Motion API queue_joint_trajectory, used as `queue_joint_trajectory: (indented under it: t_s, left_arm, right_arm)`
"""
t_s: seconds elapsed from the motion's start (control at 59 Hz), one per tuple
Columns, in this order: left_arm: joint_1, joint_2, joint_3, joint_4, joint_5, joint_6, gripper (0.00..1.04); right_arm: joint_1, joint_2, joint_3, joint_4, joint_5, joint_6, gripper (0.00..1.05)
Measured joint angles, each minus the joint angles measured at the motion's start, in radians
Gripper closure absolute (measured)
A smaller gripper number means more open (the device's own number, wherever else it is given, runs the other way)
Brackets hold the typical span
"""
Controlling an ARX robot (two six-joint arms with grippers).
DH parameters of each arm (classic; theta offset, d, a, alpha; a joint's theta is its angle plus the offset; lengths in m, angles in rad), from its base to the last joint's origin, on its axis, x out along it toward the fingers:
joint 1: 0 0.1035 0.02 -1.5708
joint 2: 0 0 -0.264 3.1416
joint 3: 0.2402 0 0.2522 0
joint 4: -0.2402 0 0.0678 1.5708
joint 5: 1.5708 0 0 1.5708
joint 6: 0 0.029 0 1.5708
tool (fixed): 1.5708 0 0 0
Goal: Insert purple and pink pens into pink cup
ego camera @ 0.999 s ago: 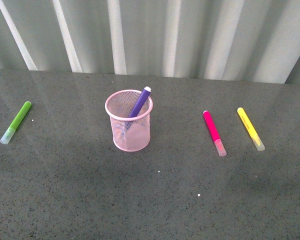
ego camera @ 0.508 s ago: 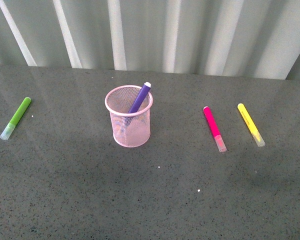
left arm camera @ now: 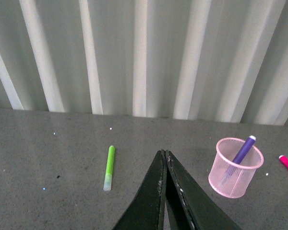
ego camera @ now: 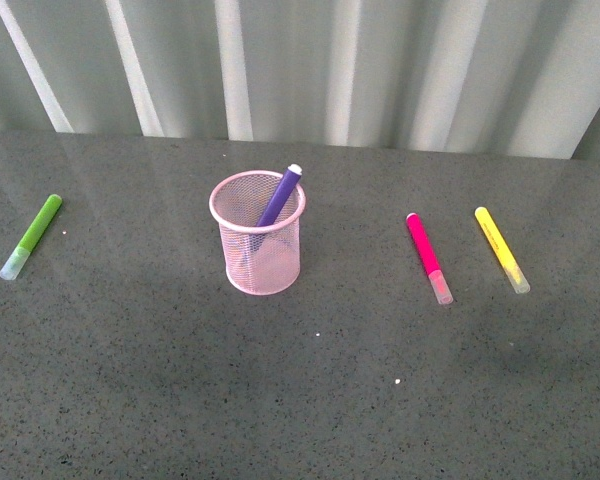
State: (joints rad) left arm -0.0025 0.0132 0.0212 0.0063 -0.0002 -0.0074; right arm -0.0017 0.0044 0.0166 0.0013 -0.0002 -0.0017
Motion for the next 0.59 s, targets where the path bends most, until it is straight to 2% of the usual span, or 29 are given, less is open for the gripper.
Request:
queue_joint_trajectory:
  t_s: [0.271,0.44,0.525,0.593]
  left_arm:
    - [0.0,-0.009,0.0,-0.006,0.0,0.0,1.01]
    - [0.0,-0.009,0.0,-0.006,0.0,0.0,0.58]
    - [0.0,-0.009,0.0,-0.006,0.0,0.0,0.43]
    - [0.0,-0.009,0.0,-0.006,0.0,0.0,0.27]
  right_arm:
    - [0.0,0.0,0.0,0.0,0.0,0.0,0.07]
    - [0.0,0.0,0.0,0.0,0.0,0.0,0.07]
    - [0.0,0.0,0.0,0.0,0.0,0.0,0.07]
    - [0.0,0.0,0.0,0.0,0.0,0.0,0.07]
